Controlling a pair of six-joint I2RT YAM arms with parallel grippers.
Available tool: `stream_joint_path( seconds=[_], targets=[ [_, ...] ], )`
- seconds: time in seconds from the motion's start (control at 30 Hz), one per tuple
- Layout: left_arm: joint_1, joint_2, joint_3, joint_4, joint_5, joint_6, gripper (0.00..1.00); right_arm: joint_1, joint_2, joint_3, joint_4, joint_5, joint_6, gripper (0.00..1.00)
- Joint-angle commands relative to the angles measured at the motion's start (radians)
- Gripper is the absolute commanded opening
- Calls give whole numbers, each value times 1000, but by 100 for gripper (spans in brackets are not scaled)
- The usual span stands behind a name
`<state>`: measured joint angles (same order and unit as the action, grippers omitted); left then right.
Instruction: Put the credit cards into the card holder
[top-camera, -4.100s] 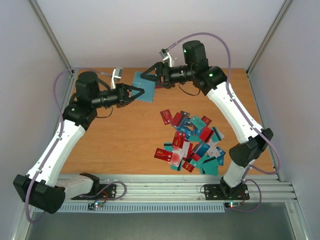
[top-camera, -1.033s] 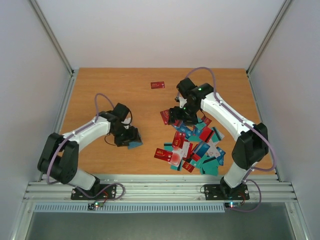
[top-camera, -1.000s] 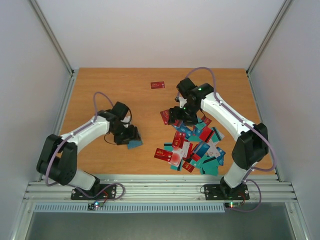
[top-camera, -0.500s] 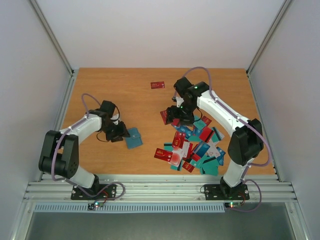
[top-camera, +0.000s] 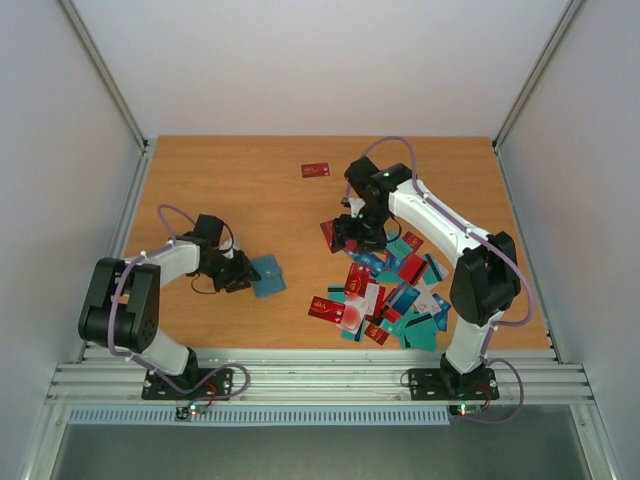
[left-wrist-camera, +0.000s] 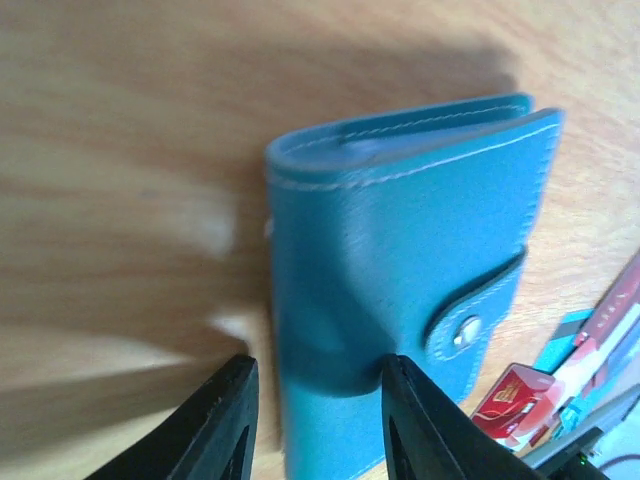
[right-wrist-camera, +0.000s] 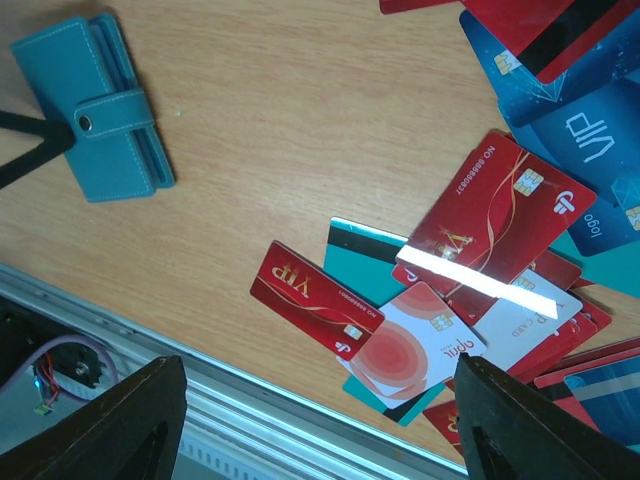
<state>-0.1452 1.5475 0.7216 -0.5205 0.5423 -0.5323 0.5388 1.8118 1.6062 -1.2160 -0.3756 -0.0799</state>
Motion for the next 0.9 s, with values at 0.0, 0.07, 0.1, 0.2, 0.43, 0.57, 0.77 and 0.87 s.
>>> stream_joint_path(
  seconds=[0.0, 0.07, 0.1, 0.2, 0.43, 0.57, 0.77, 0.87],
  targets=[
    [6, 67, -43, 164, 31, -31, 35, 10, 14, 32, -44, -10, -50, 74],
    [6, 81, -63, 213, 41, -45, 29, 10, 15, 30, -49, -10, -57, 73],
    [6, 87, -70, 237, 47, -50, 26, 10, 15, 28, -50, -11, -59, 72],
    [6, 103, -86, 304, 75, -66, 13, 10, 15, 27, -48, -18, -60, 71],
    [-10, 6, -32, 234, 69, -50, 0, 23, 28, 34, -12, -39, -53, 67],
    [-35, -68, 15, 137, 52, -16, 0, 64, 63, 57, 10, -36, -59, 63],
    [-81, -149, 93, 20, 27, -16, 0, 133, 125, 135, 33, -49, -79, 59],
    [-108, -158, 132, -29, 21, -30, 0, 144, 153, 174, 45, -88, -92, 57]
  ],
)
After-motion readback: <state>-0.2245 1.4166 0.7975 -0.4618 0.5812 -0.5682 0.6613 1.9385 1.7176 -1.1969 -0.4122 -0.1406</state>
